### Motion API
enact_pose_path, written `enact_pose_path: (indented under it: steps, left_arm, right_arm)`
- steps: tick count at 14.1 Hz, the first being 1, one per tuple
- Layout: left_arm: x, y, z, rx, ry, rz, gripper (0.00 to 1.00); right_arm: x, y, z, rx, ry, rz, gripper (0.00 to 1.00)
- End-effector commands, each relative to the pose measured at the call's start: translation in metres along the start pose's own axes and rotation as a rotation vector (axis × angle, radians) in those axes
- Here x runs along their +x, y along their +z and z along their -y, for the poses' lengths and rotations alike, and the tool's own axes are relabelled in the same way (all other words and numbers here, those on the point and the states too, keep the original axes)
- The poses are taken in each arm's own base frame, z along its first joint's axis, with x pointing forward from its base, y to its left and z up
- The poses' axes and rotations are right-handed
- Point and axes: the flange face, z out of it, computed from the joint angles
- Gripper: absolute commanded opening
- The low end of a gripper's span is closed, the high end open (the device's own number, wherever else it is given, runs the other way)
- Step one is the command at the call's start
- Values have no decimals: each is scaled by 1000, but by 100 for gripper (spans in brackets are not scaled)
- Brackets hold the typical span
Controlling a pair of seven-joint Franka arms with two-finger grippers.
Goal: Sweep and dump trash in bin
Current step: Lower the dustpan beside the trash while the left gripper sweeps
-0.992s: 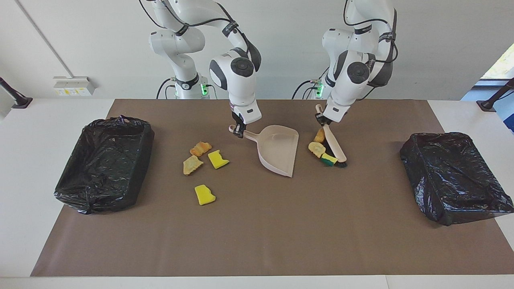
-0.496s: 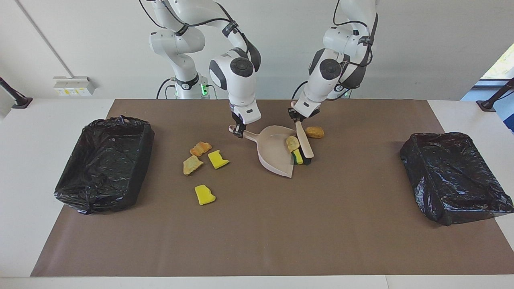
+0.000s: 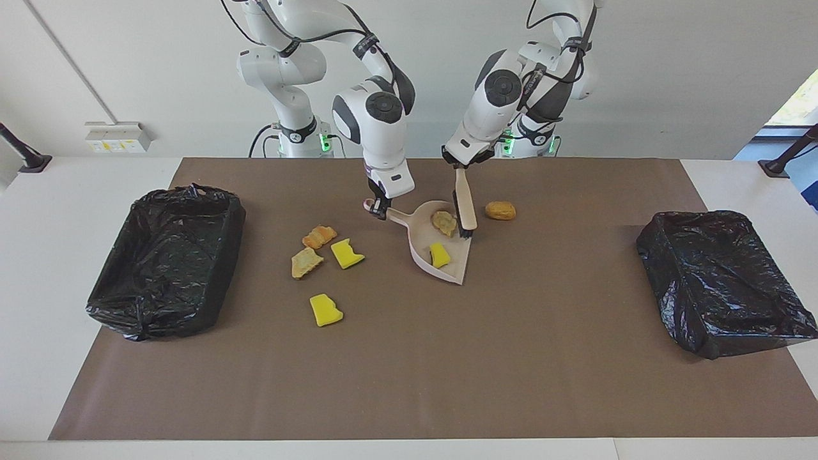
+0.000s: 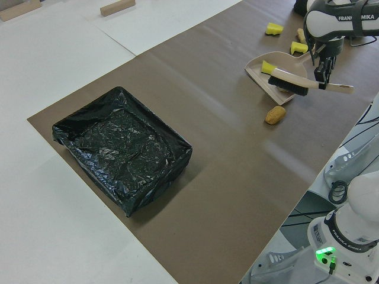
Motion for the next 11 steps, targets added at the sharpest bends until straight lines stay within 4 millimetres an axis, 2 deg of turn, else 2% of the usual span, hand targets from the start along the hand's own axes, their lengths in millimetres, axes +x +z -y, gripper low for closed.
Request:
enact_pose_path:
  steps: [1,3,6,8,11]
  left_arm:
    - [-14,-12,32,31,-197,42,0]
    - [-23,-1,50,79,-344,13,0]
    - [-40,23,76,114,-538,16,0]
    - [-34,38,75,114,-636,3,0]
    - [-19,62,69,90,-623,-28,0]
  right_arm:
    - [-2,-4,0,2,29,-23,0]
    - [-2,-3,-2,0,3,-25,0]
    - [-4,-3,-8,-16,-151,-28,0]
    - [-4,-3,-10,-29,-178,-35,0]
    - [-5,-3,-11,-33,-200,-38,0]
